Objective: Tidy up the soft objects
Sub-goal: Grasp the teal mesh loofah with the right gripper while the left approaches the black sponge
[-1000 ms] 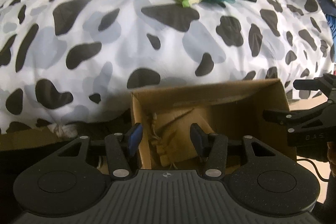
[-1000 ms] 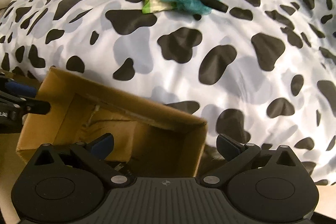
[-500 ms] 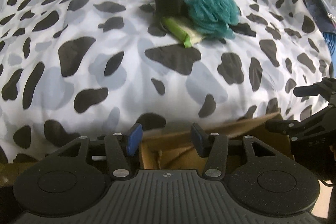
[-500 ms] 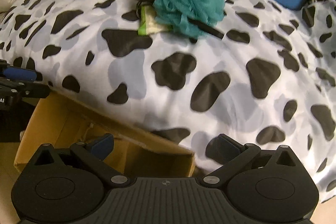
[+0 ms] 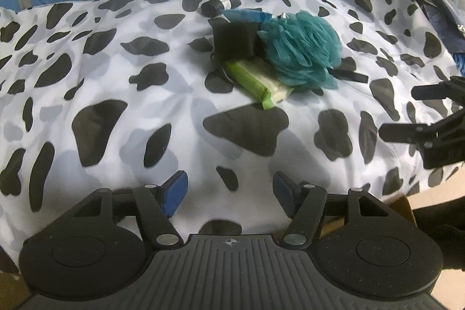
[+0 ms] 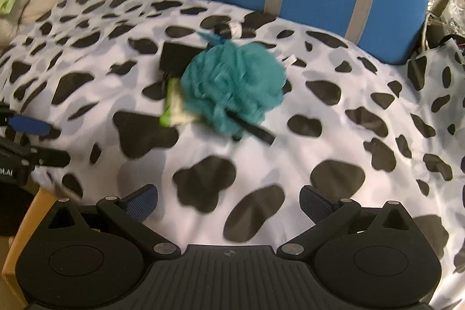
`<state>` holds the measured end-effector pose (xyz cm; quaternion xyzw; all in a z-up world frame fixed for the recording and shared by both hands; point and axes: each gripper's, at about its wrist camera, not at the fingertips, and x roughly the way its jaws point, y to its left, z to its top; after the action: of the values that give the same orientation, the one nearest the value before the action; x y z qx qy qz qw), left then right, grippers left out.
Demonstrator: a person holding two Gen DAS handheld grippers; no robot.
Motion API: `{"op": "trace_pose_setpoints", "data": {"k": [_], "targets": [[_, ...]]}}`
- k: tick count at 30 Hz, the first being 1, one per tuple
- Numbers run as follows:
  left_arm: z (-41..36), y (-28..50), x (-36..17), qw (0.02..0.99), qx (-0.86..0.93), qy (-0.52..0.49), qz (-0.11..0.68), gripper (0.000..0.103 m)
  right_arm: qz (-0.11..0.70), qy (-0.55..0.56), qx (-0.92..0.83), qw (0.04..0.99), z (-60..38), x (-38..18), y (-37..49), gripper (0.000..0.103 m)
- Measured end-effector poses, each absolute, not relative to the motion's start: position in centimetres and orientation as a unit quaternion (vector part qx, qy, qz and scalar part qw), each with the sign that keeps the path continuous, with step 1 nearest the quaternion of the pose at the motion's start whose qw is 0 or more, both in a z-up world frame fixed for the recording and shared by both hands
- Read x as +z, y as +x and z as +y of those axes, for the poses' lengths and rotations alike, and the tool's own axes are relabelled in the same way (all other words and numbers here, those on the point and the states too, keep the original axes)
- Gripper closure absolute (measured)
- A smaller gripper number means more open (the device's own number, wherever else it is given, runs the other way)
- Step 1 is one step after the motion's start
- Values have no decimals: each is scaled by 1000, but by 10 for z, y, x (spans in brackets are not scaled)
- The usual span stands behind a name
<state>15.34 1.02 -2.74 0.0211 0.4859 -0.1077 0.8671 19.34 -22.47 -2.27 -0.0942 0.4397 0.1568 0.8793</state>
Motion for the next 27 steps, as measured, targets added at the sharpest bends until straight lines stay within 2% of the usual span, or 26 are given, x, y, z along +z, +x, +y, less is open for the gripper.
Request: {"op": "trace_pose_setpoints", "data": {"k": [14, 27], "targets": [[1, 201, -28, 870, -123, 31, 477, 39, 415, -62, 161, 893, -225, -27, 254, 0], [4, 213, -21, 868, -132, 12, 479, 39, 419, -14, 173, 891, -205, -38, 312, 0]]}}
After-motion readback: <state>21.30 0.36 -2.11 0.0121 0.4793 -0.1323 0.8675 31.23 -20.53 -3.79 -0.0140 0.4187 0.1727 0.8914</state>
